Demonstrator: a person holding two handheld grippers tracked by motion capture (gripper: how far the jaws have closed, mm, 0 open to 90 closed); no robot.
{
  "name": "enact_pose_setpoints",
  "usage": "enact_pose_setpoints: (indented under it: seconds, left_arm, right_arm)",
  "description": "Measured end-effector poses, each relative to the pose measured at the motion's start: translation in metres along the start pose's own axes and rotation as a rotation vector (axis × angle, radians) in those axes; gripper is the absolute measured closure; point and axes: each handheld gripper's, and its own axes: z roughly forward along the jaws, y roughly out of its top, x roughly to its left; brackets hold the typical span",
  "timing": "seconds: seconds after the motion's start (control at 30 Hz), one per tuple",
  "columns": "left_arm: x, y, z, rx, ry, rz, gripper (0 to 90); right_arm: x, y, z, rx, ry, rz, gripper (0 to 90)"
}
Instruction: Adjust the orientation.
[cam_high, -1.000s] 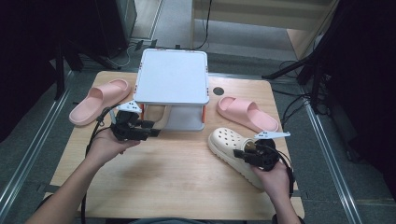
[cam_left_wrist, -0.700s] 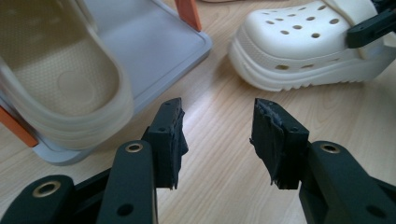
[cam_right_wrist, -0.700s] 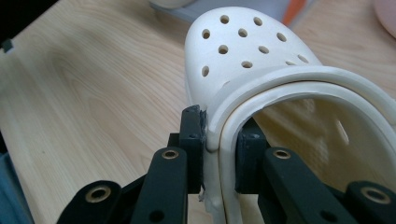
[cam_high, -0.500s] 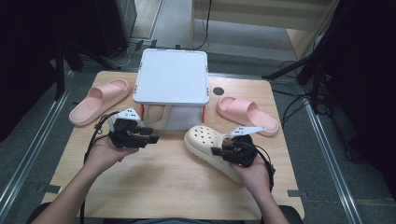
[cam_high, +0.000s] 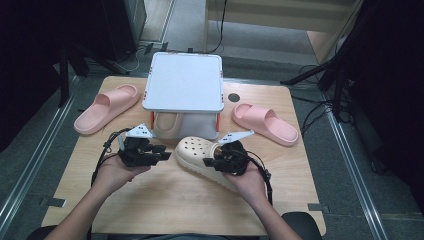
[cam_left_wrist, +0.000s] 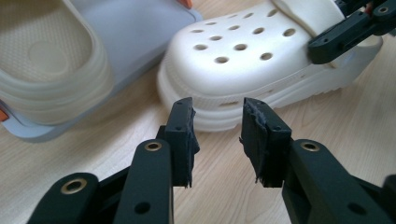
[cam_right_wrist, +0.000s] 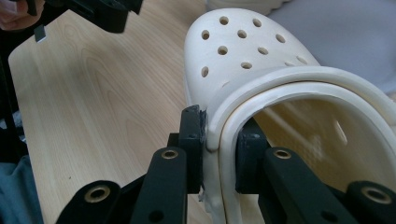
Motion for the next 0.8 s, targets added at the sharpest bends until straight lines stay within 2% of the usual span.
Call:
enact_pose_setpoints:
  seconds: [0.07,0.13,0.2,0.27,0.43,0.6,0.7,0.8]
  left_arm:
    - [-0.001,-0.002,0.002,0.007,-0.001,-0.008,64.8]
    - [-0.003,-0.002,0.004,0.008,-0.023,-0.023,64.8]
    - [-0.006,-0.003,0.005,0.015,-0.028,-0.011,64.9]
    - [-0.008,-0.004,0.008,0.025,-0.025,-0.001,65.0]
    - [-0.009,-0.004,0.012,0.037,-0.026,-0.009,65.0]
    - [-0.009,-0.005,0.012,0.045,-0.017,-0.004,64.8]
    - [-0.007,-0.005,0.012,0.047,-0.012,-0.011,64.9]
    - [-0.004,-0.006,0.012,0.048,-0.008,-0.025,64.8]
  right_arm:
    - [0.004,0.002,0.008,0.007,0.004,-0.006,77.3]
    - [0.006,0.004,0.015,0.018,0.013,-0.012,77.4]
    - [0.01,0.003,0.02,0.022,0.016,-0.028,77.4]
    - [0.012,0.002,0.022,0.029,0.021,-0.04,77.3]
    - [0.009,0.0,0.023,0.028,0.034,-0.043,75.1]
    - [0.009,0.001,0.015,0.009,0.027,-0.06,67.0]
    - [0.005,0.001,0.005,-0.008,0.034,-0.048,63.0]
    - [0.002,0.0,-0.006,-0.032,0.051,-0.04,63.8]
